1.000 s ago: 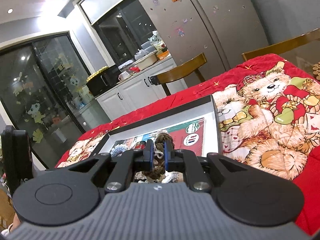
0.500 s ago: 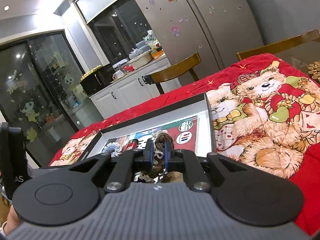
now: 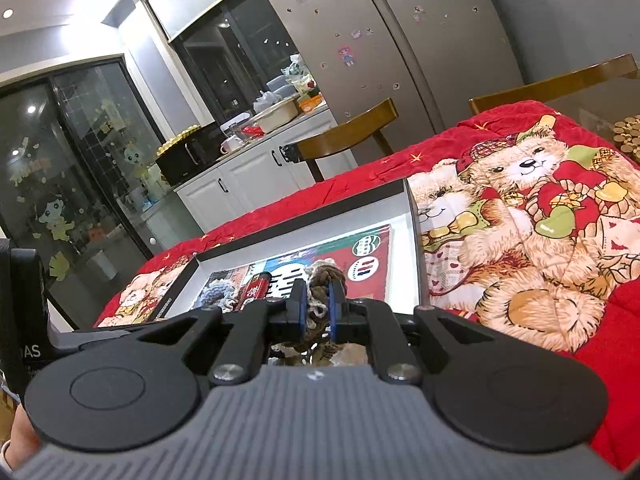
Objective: Organize objects
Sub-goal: 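Lower black scrunchie into box with left tool while right lowers its scrunchie inside, then open both tools and raise them away from the box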
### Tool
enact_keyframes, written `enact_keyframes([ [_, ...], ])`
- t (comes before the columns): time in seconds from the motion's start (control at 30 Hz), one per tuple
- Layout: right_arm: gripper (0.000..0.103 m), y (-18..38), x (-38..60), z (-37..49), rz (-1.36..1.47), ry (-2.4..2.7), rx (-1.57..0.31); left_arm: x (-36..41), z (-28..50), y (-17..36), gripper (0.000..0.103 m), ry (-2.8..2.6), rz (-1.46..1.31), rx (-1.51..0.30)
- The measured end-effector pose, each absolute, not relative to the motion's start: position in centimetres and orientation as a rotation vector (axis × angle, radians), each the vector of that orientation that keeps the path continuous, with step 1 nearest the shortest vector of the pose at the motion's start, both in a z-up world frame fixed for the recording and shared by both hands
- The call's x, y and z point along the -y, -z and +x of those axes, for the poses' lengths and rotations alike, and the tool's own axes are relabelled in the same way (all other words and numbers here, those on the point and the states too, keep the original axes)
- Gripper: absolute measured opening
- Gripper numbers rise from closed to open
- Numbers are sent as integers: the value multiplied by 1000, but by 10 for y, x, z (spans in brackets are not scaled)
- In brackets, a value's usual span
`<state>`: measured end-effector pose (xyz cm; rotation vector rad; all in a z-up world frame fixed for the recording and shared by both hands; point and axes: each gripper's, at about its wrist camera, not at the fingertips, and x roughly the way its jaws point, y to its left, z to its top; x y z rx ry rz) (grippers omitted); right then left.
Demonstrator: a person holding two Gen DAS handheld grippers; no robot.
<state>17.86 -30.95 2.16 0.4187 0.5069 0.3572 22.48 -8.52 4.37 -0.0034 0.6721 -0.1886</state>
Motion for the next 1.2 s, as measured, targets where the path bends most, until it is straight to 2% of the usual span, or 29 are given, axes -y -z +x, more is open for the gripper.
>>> enact_keyframes([
  [0.23,14,-21,311,181,424,-355,-528,86,225,-43,17,183,3,-670],
  [0.4,22,-17,313,184,459,-378,-561,83,228,-46,17,185,-4,-696],
  [0.47,23,-17,316,185,488,-395,-572,82,229,-49,20,190,-5,-705],
  [0.5,25,-17,317,185,500,-400,-574,80,229,-51,23,188,-8,-700],
  [0.57,36,-18,318,184,514,-407,-570,75,227,-57,37,161,-17,-674],
  [0.67,48,-23,318,181,510,-422,-561,67,225,-67,51,119,-26,-638],
  [0.8,66,-31,316,176,502,-451,-550,53,224,-81,52,106,-64,-614],
  [0.97,77,-47,317,165,456,-451,-501,37,222,-96,52,85,-117,-591],
  [1.2,86,-75,319,151,379,-393,-384,32,210,-114,52,79,-127,-545],
])
